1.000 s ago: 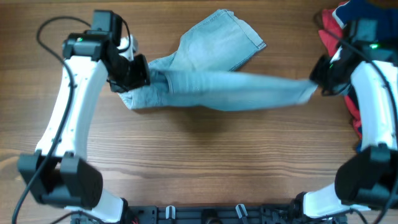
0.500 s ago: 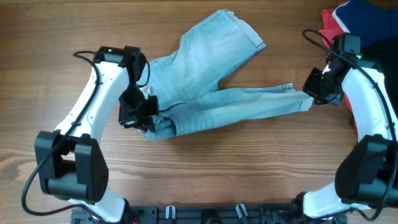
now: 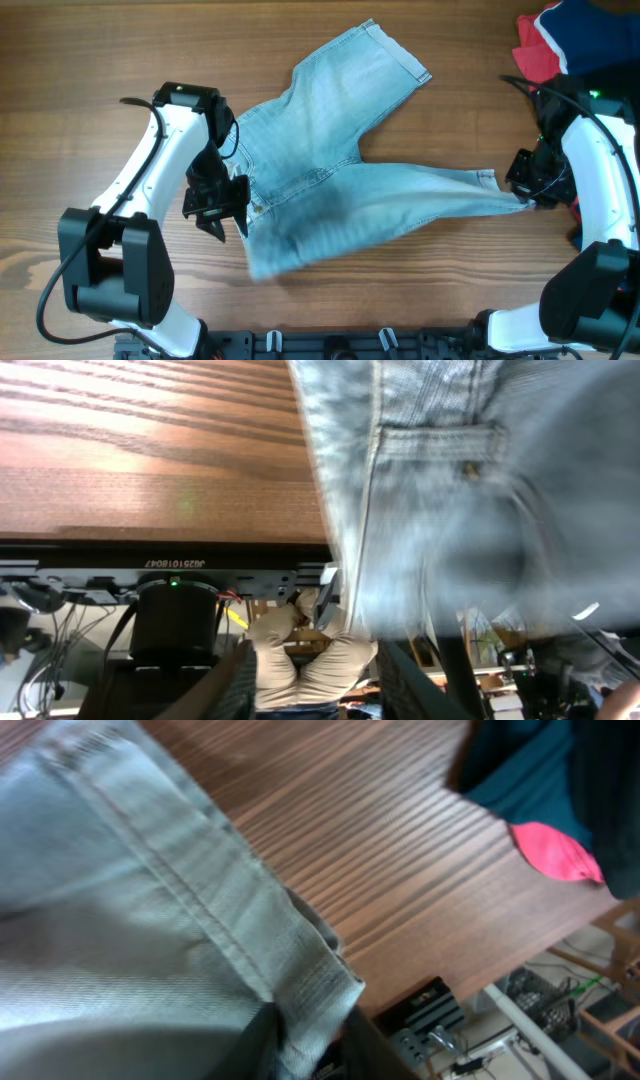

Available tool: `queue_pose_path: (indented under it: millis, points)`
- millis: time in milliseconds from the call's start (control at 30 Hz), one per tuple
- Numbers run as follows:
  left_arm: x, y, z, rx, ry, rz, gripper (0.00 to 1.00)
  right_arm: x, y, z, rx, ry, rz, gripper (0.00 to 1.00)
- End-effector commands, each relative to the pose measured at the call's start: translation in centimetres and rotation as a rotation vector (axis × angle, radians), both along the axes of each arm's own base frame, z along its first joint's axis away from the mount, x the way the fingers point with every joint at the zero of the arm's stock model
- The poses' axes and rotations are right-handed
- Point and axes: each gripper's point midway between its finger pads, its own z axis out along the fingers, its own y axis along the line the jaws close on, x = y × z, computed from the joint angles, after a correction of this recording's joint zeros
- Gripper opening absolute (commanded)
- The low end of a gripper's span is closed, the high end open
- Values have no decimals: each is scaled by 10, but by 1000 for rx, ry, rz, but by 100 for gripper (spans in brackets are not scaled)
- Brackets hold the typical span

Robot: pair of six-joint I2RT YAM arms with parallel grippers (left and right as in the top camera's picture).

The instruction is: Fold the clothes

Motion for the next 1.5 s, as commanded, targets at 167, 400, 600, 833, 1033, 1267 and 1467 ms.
queue_pose_path:
  millis: [167,400,600,833,1033,1267,1467]
  points:
    - [2,5,20,-7,-151,-4,45,3,-16,10,-82,-23,9,71]
    - [60,-49,18,-271,-402,40,50,36,8,1,81,-158,85,78]
    - [57,-96,3,-306,-411,-58,51,73,46,-18,312,-327,207,79]
    - [31,-121,-33,-274,-361,-61,52,86,48,-42,317,-400,254,92]
    - [2,-115,-76,-237,-301,-43,52,87,48,-62,307,-425,298,93]
    - [-37,-85,-116,-144,-203,17,53,99,45,-64,287,-478,310,94]
    - [-16,-20,-127,91,-224,207,52,99,45,-64,287,-479,310,94]
